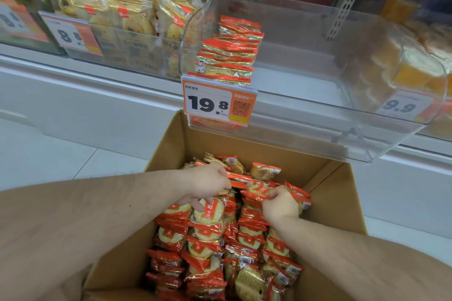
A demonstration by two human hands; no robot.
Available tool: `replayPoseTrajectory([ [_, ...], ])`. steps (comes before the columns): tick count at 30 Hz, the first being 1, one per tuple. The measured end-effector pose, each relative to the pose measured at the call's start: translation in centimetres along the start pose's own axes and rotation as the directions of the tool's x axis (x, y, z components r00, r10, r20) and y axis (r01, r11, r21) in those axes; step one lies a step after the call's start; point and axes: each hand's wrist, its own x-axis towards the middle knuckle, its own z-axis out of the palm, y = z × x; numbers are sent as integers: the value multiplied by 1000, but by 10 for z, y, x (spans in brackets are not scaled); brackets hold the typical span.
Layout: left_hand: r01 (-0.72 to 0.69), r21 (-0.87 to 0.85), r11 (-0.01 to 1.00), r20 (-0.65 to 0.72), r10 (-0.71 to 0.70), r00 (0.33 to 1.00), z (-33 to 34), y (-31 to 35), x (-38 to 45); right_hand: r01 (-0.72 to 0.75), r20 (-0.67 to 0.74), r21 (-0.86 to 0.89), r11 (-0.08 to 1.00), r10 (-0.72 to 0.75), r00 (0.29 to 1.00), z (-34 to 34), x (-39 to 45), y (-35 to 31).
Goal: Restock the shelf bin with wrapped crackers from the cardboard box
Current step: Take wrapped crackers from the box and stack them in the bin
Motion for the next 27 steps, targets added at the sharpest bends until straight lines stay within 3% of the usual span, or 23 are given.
replayPoseTrajectory([
  [2, 51, -99, 994, 11, -50, 999, -1, -2, 1, 21, 69, 95, 995, -28, 997, -8, -30, -2],
  [7, 101, -421, 902, 72, -78, 994, 5, -1, 4, 225, 262, 348, 910, -324, 909, -22, -84, -20],
  [10, 18, -356, 934, -40, -35, 999, 4, -4, 6, 201, 221, 415, 887, -313, 924, -21, -77, -30],
  [14, 15, -329, 944, -56, -36, 998, -3, -4, 1, -9, 41, 209, 978, 0, 999, -13, -6, -23],
  [18, -9, -271, 963, -48, -4, 999, -5, -5, 0, -257, 131, 349, 901, 225, 965, 2, 62, -9],
  [22, -64, -174, 983, -83, 50, 995, -7, -8, 1, -121, 71, 199, 972, 109, 991, 6, 74, 0],
  [27, -101, -105, 989, -132, 86, 987, -13, -13, 2, 68, 45, 128, 989, -74, 996, -19, 23, 1],
])
